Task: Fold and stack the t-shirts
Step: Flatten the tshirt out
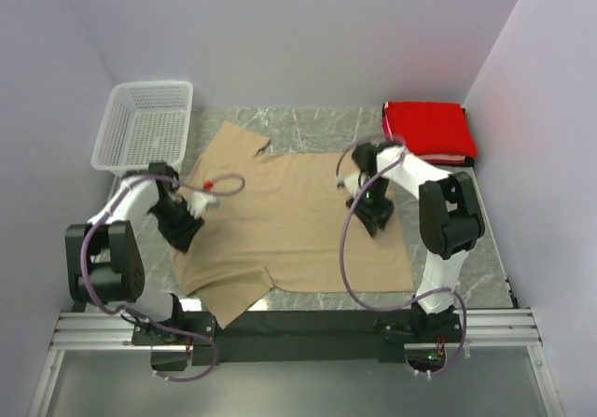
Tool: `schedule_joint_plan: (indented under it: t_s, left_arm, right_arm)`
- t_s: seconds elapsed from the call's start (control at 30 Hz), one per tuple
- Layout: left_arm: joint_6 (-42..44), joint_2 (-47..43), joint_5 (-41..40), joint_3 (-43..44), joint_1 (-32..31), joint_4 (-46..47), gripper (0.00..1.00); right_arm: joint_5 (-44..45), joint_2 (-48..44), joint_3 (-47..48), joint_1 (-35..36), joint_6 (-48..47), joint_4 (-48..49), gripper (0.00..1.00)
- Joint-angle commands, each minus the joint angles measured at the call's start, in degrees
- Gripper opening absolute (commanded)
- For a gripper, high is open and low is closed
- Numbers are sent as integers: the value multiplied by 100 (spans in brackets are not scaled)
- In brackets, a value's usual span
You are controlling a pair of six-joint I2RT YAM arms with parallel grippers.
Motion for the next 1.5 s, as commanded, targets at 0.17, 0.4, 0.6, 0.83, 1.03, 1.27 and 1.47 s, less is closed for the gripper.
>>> schedule_joint_plan:
  t_s: [0.17,0.4,0.6,0.83,1.03,1.27,1.47]
  left_arm:
    - [-805,1301,1630,3542,100,-96,60]
    - [-2009,2199,1762,4698,65,642,61]
    - [-2256,2225,1464,4619,-111,1004,63]
    - [-2160,2322,1173,4610,-313,1074,64]
    - [-2186,2559,1138,4838,-331,1039,64]
    - [-2422,2840,1050,5067,-322,1215,67]
    - [-2843,3209,639,5409,-331,1582,69]
  right_arm:
    - [6,382,2858,-751,548,547,45]
    - [656,1639,4168,-1111,908,1294,40]
    - [1026,2465,4924,-1313,1137,1761,42]
    - [1184,3037,5320,-1340,1155,2077,46]
    - [1088,3327,5487,-1349,1146,2087,50]
    - [1158,3591,5469,-1384,988,1981,50]
    - [833,3855,5690,-1428,909,1524,25]
